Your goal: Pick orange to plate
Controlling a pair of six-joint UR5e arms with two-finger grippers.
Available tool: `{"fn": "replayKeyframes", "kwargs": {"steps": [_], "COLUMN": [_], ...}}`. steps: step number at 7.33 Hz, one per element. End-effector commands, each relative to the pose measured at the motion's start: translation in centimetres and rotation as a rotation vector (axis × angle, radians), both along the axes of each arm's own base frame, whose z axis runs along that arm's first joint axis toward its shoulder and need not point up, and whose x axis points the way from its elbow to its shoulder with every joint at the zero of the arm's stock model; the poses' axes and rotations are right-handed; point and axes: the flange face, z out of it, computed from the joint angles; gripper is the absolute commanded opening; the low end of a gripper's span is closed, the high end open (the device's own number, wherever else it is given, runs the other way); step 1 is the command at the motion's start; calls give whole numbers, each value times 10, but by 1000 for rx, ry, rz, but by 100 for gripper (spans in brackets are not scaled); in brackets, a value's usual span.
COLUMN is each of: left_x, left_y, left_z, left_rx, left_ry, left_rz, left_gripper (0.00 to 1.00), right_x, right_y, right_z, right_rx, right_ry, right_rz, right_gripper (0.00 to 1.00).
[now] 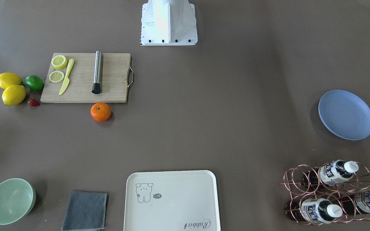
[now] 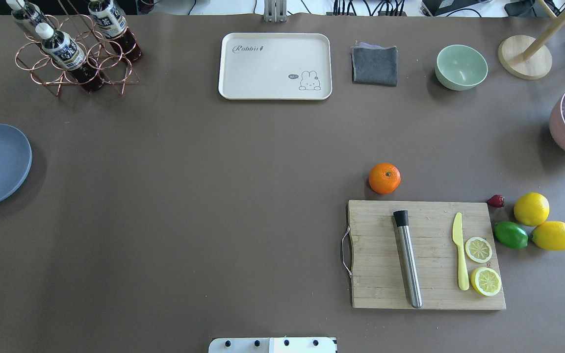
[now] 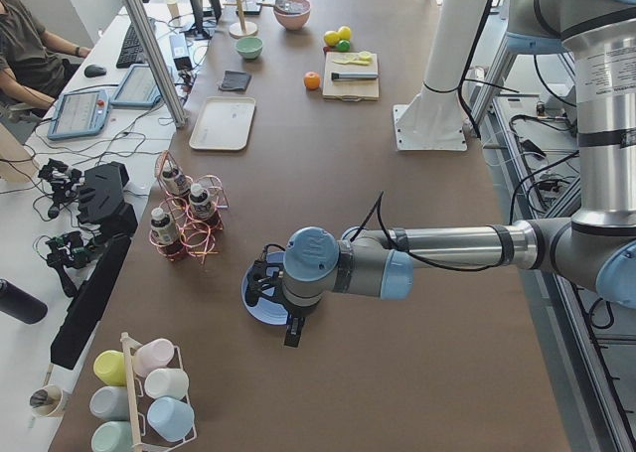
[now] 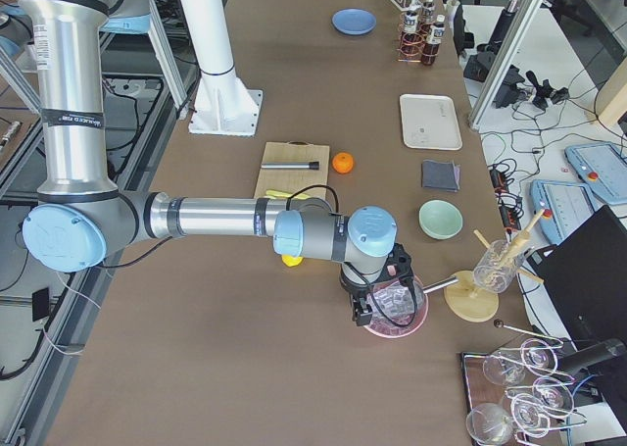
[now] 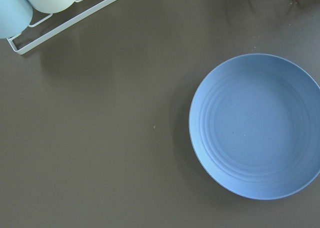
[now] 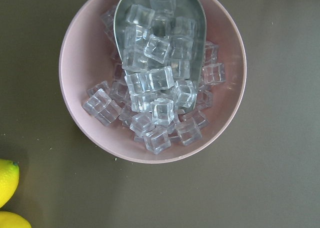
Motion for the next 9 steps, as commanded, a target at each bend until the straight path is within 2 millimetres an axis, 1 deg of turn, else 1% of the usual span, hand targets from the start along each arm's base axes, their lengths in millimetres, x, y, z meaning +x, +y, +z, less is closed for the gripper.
{"fn": "replayKeyframes", "kwargs": {"steps": [1,4,6,7,8,9], "left_x": [1,1,4,4,4,5], "left_y": [8,10,14,20,21,21], "left_z": [4,6,7,9,2,-1], "left_rx": [-14,-23,-25,-28,-16,-10], "left_ry": [0,2,-7,-5,-6,-5], "left_rz": [1,1,6,6,8,9], "left_gripper": [98,98,98,98,98,98], "right_x": [0,-1,0,0,0,0], "right_y": [-1,3,4,4,4,5], "right_z": [-1,2,3,3,4,5], "right_rx": [3,-4,-5,-5,-7,-8], "right_ry": [1,1,1,2,2,2], "right_rz": [-1,-2,-1,-1,-1,-1], "right_gripper": [100,100,100,100,100,100]}}
